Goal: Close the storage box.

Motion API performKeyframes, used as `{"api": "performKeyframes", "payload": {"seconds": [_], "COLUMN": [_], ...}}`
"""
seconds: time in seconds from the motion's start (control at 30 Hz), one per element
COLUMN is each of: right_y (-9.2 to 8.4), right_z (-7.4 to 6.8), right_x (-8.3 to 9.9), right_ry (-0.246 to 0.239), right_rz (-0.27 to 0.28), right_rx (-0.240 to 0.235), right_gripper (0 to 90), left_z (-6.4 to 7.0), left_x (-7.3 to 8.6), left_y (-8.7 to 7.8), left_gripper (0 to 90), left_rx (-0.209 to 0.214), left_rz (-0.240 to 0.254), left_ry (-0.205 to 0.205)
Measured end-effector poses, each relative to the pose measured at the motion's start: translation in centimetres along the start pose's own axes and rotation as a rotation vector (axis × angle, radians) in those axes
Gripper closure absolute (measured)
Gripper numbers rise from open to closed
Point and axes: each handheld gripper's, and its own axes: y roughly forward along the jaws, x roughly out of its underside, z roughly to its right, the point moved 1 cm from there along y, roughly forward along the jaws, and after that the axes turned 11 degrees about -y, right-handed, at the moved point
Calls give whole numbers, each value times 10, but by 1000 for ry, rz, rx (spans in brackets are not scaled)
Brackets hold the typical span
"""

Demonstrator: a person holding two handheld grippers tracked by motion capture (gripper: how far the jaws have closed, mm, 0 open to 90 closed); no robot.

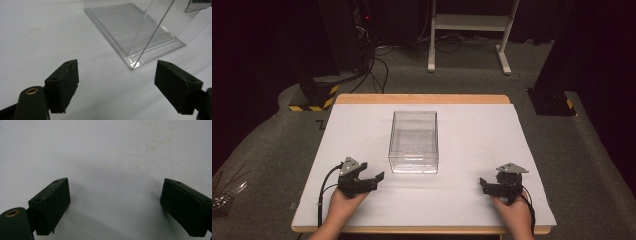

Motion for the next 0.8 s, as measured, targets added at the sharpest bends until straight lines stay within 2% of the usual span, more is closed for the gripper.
{"api": "performKeyframes", "payload": {"seconds": [0.1, 0.17, 0.2, 0.33, 0.4, 0.43, 0.5, 0.57, 0.6, 0.63, 0.7, 0.8], "right_y": [0, 0, 0, 0, 0, 0, 0, 0, 0, 0, 0, 0], "right_z": [0, 0, 0, 0, 0, 0, 0, 0, 0, 0, 0, 0], "right_x": [0, 0, 0, 0, 0, 0, 0, 0, 0, 0, 0, 0], "right_ry": [0, 0, 0, 0, 0, 0, 0, 0, 0, 0, 0, 0], "right_rz": [0, 0, 0, 0, 0, 0, 0, 0, 0, 0, 0, 0], "right_rx": [0, 0, 0, 0, 0, 0, 0, 0, 0, 0, 0, 0], "right_gripper": [92, 92, 92, 92, 92, 92, 92, 92, 92, 92, 92, 92], "left_z": [-10, -22, -22, -41, -47, -49, -50, -50, -50, -51, -50, -50], "left_x": [5, 11, 11, 20, 22, 23, 25, 29, 29, 31, 31, 31], "left_y": [-7, -15, -15, -27, -32, -34, -36, -32, -32, -26, -25, -25], "left_gripper": [201, 201, 202, 202, 202, 202, 201, 192, 177, 177, 153, 150], "left_rx": [-22, -57, -57, -121, -129, -132, -140, -180, -180, -202, -203, -199], "left_rz": [-10, -16, -16, -31, -32, -31, -38, -75, -75, -125, -131, -130], "left_ry": [-1, 0, 0, 11, -5, 2, 12, 57, 57, 69, 82, 77]}}
